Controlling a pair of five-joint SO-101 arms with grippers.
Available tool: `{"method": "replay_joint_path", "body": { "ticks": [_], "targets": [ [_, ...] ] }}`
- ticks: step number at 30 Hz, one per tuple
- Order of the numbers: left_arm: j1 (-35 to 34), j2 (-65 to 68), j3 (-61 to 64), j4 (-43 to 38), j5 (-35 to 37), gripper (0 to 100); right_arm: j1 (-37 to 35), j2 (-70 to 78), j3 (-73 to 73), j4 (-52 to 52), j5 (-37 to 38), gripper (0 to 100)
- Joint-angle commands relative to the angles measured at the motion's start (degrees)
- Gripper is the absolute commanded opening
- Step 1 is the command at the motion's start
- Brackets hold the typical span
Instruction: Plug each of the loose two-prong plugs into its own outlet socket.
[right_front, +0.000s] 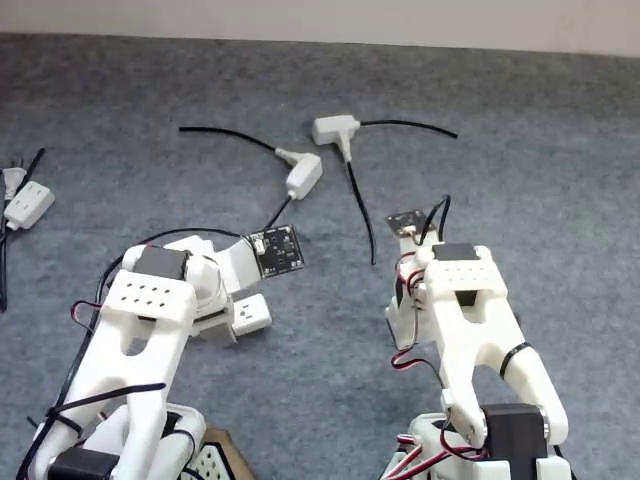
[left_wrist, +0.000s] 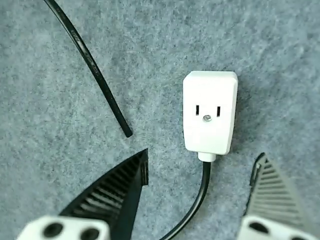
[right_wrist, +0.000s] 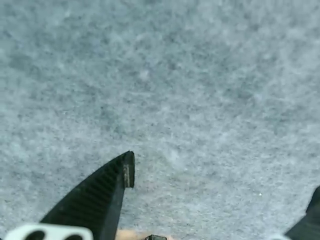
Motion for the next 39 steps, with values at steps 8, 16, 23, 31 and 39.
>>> {"method": "replay_joint_path", "body": {
  "ticks": [8, 16, 23, 31, 39],
  "targets": [
    [-6.1, -0.6, -2.2, -9.8, 1.1, 31, -0.4, -0.8, -0.1, -0.2, 0.7, 49.3],
    [-7.8, -0.6, -0.8, -14.1, 3.2, 31, -0.5, -0.8, -0.2, -0.5, 0.6, 49.3],
    [-4.4, 8.0, 0.4, -18.7, 3.4, 24, -0.6, -0.8, -0.2, -0.3, 0.4, 49.3],
    [-4.1, 31.3, -10.2, -24.8, 6.4, 24, -0.6, -0.8, -0.1, -0.3, 0.4, 49.3],
    [2.5, 23.3, -10.5, -10.6, 6.6, 23, -0.6, -0.8, -0.2, -0.6, 0.7, 49.3]
  ]
}}
